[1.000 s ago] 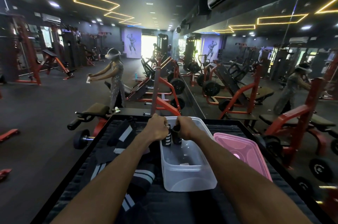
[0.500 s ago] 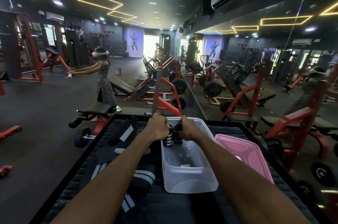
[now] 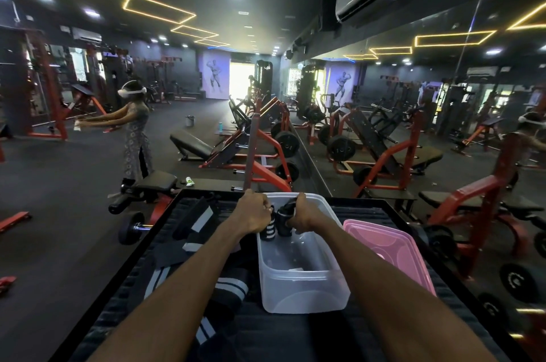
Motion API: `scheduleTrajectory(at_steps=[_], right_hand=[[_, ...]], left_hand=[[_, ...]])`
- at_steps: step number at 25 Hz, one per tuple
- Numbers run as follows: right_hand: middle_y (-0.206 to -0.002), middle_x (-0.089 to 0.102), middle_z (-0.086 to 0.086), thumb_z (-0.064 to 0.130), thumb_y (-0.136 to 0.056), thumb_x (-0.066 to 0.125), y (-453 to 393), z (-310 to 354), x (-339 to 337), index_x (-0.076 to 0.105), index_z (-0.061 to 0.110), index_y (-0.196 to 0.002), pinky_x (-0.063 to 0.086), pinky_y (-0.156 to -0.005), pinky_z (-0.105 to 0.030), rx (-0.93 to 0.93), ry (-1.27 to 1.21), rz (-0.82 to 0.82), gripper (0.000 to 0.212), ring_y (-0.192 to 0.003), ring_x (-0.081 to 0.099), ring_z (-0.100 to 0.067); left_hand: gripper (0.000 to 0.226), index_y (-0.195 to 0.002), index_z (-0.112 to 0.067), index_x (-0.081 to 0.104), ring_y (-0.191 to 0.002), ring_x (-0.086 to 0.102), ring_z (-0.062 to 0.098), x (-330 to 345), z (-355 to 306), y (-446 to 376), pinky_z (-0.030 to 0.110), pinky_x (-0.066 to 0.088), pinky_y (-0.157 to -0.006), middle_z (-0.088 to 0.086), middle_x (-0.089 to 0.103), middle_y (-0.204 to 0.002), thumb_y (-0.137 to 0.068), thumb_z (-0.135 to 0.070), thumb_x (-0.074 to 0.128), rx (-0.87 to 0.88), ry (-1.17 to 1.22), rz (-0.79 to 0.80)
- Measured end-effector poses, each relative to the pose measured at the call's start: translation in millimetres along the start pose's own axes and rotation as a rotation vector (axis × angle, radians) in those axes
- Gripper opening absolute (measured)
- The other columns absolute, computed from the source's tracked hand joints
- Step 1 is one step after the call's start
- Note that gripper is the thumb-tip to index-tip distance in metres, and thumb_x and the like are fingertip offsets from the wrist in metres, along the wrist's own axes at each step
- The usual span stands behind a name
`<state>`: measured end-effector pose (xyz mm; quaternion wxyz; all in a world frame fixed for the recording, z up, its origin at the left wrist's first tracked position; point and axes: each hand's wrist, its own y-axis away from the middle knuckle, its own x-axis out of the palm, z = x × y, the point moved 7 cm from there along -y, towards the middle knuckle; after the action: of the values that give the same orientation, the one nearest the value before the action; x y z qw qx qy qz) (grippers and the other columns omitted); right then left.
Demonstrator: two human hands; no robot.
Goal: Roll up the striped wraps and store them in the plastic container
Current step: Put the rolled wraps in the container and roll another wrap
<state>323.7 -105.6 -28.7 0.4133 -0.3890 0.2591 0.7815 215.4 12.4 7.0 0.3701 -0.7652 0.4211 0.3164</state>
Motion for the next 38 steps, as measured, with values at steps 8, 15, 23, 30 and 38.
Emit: scheduleTrajectory(at_steps=[8, 15, 23, 30, 38], right_hand=[[-0.136, 0.051, -0.02, 0.017, -0.095, 0.057, -7.2, 1.2, 8.2, 0.03, 0.002, -0.143, 0.053, -0.075, -0.033, 0.025, 0.095, -0.011, 0.058, -0.108, 0.053, -0.03], [-0.124, 0.056, -0.023, 0.01, -0.092, 0.063, 7.3, 8.8, -18.0, 0.023, -0.002, -0.142, 0.054, -0.059, -0.03, 0.061, -0.075, -0.054, 0.065, -0.095, 0.06, -0.029], [-0.096, 0.068, -0.004, 0.007, -0.085, 0.061, 51.0, 89.1, -44.5, 0.066, 0.002, -0.096, 0.061, -0.076, -0.038, -0.248, -0.095, -0.269, 0.012, -0.085, 0.069, -0.027], [-0.082, 0.074, -0.023, 0.002, -0.085, 0.055, 102.2, 156.4, 22.9, 0.071, -0.007, -0.09, 0.063, -0.067, -0.044, -0.414, -0.056, 0.135, 0.019, -0.067, 0.075, -0.03], [-0.104, 0.068, -0.015, 0.026, -0.093, 0.059, 120.7, 164.7, 89.6, 0.065, 0.006, -0.101, 0.046, -0.07, -0.034, -0.456, 0.324, 0.275, 0.022, -0.09, 0.063, -0.029]], left_hand=[[0.022, -0.107, 0.0, 0.069, -0.122, 0.047, 0.027, 3.0, 0.3, 3.7, 0.028, 0.037, -0.102, 0.018, 0.06, -0.118, -0.095, -0.01, 0.053, 0.031, -0.03, -0.002], [0.018, -0.103, -0.006, 0.07, -0.103, 0.062, 0.027, -9.0, 3.2, 5.5, 0.026, 0.042, -0.086, 0.016, 0.067, -0.11, -0.094, -0.013, 0.057, 0.002, -0.001, -0.015], [0.02, -0.1, -0.007, 0.073, -0.103, 0.066, 0.03, -59.6, 9.7, 32.1, 0.033, 0.048, -0.089, 0.01, 0.074, -0.107, -0.094, -0.012, 0.054, 0.036, -0.059, -0.022], [0.022, -0.098, -0.011, 0.075, -0.1, 0.068, 0.029, -90.4, 53.7, 68.9, 0.032, 0.05, -0.084, 0.012, 0.075, -0.104, -0.089, -0.017, 0.057, -0.061, -0.222, 0.037], [0.042, -0.109, -0.021, 0.069, -0.11, 0.062, 0.03, -74.0, 84.6, 107.0, 0.042, 0.052, -0.096, 0.007, 0.064, -0.109, -0.072, -0.041, 0.075, -0.054, -0.539, 0.349]])
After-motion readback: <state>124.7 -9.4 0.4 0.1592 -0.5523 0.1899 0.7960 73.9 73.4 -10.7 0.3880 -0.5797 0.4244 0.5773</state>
